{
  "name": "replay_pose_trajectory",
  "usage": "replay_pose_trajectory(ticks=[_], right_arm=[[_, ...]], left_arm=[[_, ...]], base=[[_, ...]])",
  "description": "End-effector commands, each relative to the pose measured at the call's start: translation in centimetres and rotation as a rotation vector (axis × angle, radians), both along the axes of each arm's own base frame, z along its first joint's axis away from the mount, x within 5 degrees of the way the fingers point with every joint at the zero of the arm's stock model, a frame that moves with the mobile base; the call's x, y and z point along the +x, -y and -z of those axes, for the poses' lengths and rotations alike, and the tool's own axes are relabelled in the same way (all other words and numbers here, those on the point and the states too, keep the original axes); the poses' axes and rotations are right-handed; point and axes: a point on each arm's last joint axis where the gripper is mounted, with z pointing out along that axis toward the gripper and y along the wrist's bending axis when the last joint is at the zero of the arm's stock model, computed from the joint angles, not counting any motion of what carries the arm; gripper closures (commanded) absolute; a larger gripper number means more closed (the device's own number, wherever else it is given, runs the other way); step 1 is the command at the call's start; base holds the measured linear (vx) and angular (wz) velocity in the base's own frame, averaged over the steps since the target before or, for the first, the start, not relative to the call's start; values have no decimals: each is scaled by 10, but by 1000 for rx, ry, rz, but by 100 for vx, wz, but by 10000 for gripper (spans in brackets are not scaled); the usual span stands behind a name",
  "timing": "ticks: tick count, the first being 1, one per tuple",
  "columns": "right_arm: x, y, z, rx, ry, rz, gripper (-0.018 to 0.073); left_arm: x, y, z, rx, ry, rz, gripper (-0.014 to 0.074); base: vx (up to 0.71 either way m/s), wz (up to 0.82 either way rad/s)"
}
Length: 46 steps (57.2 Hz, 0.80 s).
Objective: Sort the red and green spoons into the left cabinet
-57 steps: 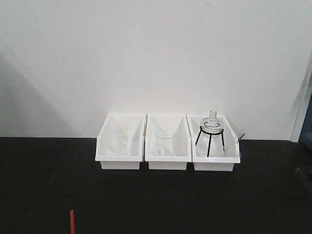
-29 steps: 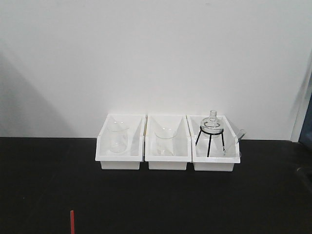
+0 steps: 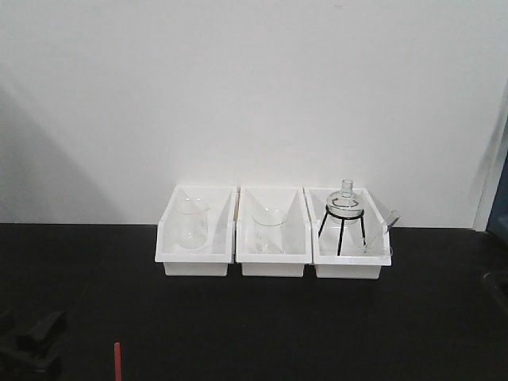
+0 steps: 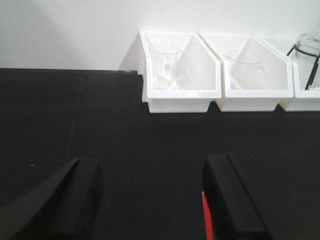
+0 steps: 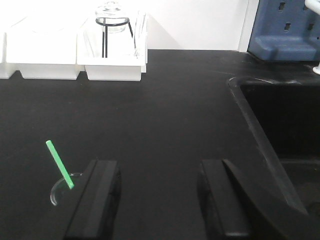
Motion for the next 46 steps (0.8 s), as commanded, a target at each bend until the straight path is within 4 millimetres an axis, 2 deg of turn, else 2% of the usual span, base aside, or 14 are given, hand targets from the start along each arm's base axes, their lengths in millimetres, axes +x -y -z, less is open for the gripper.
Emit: replay_pose_trajectory(ticks=[1, 13, 23, 30, 46], right_arm=[[3, -1, -17, -14, 90, -12, 132], [3, -1, -16, -14, 84, -11, 132], [3, 0, -15, -14, 65, -9, 132], [3, 0, -14, -15, 63, -9, 132], [3, 0, -14, -17, 62, -9, 132]], left_arm=[[16, 13, -14, -36, 117, 32, 45], [41, 36, 0, -36, 85, 85, 45], [61, 43, 10, -41, 76, 84, 45], [73, 47, 19, -108, 28, 67, 45], [76, 57, 41, -61, -40, 166, 45]], base=[[0, 0], [0, 0], [0, 0], [0, 0], [0, 0]])
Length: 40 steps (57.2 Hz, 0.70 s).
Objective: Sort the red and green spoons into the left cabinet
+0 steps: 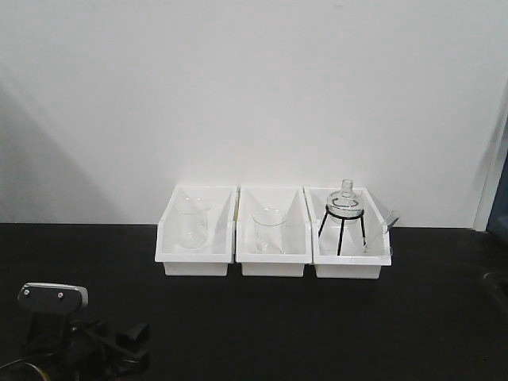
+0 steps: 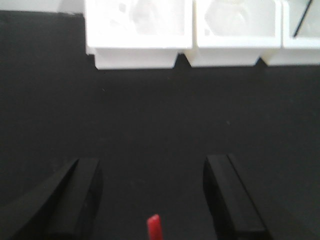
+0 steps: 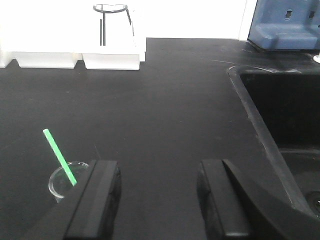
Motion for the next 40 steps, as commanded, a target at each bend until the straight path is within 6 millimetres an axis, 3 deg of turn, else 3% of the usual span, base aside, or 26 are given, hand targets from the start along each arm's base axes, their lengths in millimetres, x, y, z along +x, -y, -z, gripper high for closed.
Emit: replay_pose_trajectory(ticks=[1, 24, 40], right_arm=[[4, -1, -17, -17, 96, -13, 132], [4, -1, -17, -17, 95, -13, 135], [5, -1, -21, -10, 135, -17, 143]], left_arm=[[4, 7, -21, -59, 115, 39, 45], [6, 7, -3, -40, 16, 35, 84], [5, 6, 1, -20, -27, 29, 302]], base=[[0, 0], [0, 0], [0, 0]])
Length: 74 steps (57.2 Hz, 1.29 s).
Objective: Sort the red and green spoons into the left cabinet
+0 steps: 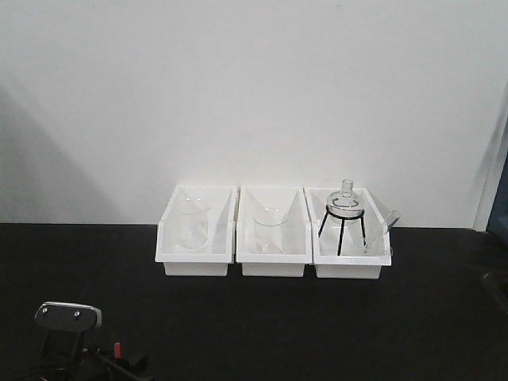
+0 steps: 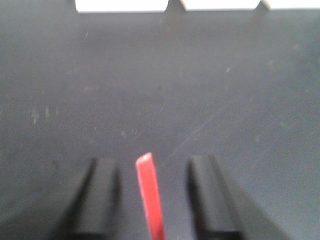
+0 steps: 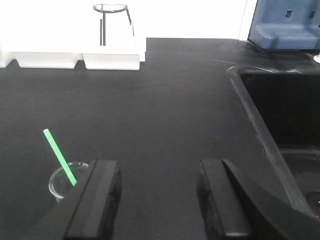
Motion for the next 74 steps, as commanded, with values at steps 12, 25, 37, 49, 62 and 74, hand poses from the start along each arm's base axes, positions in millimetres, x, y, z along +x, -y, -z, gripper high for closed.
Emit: replay_pose_trajectory(ticks=[12, 25, 37, 49, 62, 74], right_arm=[[19, -3, -13, 55, 55, -18, 143], [54, -4, -2, 12, -9, -46, 143], [91, -4, -1, -31, -67, -59, 143], [126, -16, -8, -33, -98, -116, 143], [143, -61, 1, -163, -103, -360, 143], [152, -77, 17, -167, -111, -414, 143]], left_arm=[[6, 4, -23, -60, 116, 4, 470], [6, 4, -23, -60, 116, 4, 568], [6, 4, -23, -60, 116, 4, 596], [6, 4, -23, -60, 116, 4, 594], [6, 4, -23, -58, 114, 4, 594], [6, 4, -23, -58, 113, 4, 594]], base=[[0, 0], [0, 0], [0, 0], [0, 0], [0, 0], [0, 0]])
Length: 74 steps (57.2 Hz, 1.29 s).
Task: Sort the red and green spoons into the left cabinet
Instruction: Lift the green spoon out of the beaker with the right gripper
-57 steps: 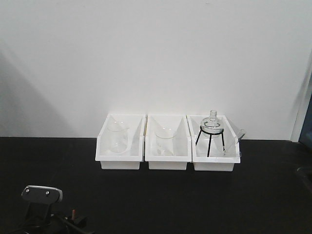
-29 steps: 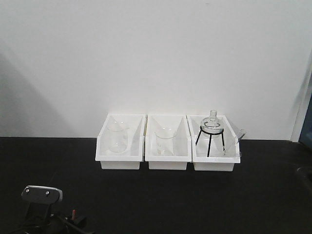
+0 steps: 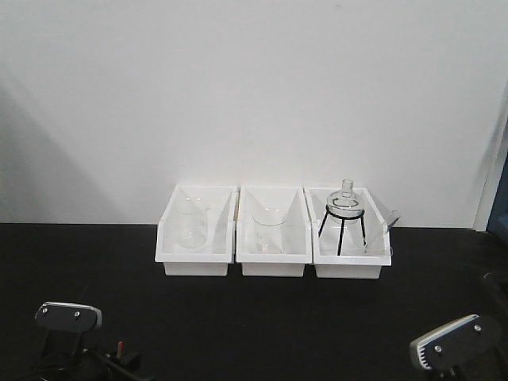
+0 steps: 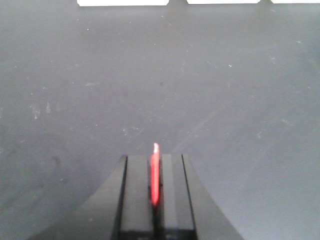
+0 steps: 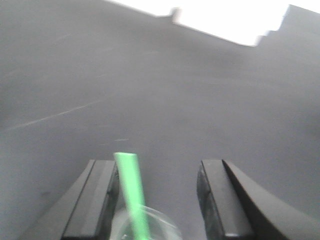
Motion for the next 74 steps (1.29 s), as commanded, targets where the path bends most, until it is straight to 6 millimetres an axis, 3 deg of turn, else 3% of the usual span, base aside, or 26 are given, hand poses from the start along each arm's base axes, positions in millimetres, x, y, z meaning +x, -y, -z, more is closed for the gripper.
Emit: replay_pose_trajectory(ticks=[1, 34, 43, 62, 74], right_arm=[[13, -6, -13, 20, 127, -22, 143], [36, -14, 25, 14, 103, -21, 160], [38, -14, 28, 15, 104, -21, 262], [38, -14, 28, 16, 103, -20, 571], [36, -14, 20, 23, 129, -20, 570]], left_arm=[[6, 4, -23, -58, 114, 4, 594], [6, 4, -23, -58, 114, 4, 594], [6, 4, -23, -58, 114, 4, 594], [6, 4, -23, -54, 115, 6, 594], [5, 4, -27, -53, 127, 8, 594]], base=[[0, 0], [0, 0], [0, 0], [0, 0], [0, 0]])
